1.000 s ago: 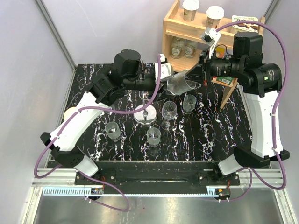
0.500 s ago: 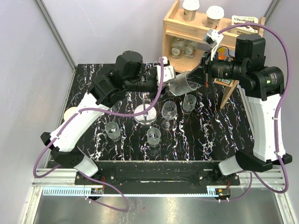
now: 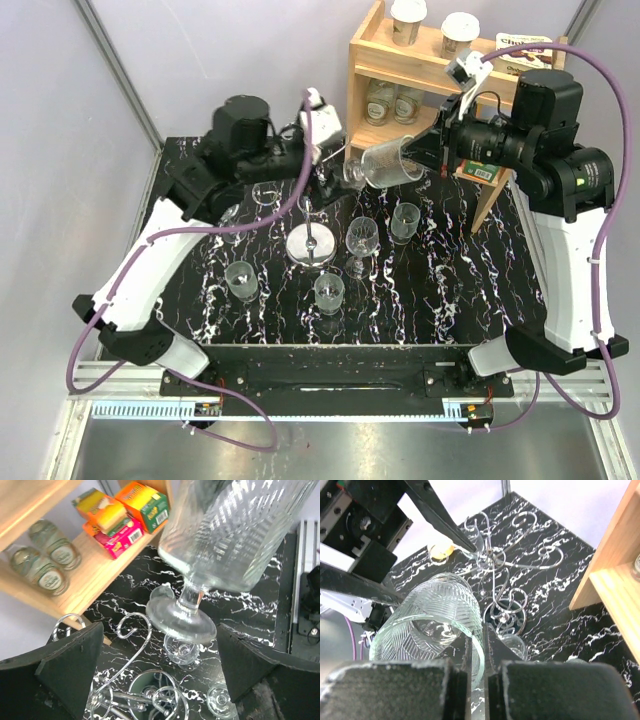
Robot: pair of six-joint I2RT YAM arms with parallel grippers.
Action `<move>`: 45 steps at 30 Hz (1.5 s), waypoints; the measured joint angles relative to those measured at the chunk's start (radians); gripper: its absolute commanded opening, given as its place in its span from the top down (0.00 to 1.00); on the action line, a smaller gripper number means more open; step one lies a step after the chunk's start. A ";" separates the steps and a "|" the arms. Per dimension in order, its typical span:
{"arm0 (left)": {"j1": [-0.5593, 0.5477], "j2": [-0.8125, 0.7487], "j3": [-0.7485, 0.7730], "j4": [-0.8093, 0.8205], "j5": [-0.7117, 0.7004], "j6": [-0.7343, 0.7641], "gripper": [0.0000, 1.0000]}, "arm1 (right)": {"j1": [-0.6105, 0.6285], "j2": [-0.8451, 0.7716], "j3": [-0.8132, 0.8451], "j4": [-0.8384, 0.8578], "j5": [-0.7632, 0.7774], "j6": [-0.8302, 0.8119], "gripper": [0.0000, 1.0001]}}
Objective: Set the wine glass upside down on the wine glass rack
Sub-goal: Turn the wine glass upside down at the wine rack.
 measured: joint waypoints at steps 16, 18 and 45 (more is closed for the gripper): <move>0.155 -0.099 -0.003 0.220 0.134 -0.453 0.03 | 0.001 0.074 0.048 0.332 -0.082 0.236 1.00; 0.160 -0.089 -0.003 0.244 0.129 -0.507 0.06 | 0.001 0.080 0.028 0.383 -0.083 0.255 1.00; 0.328 -0.042 -0.101 0.493 0.566 -0.676 0.16 | 0.001 0.101 -0.127 0.621 -0.240 0.500 1.00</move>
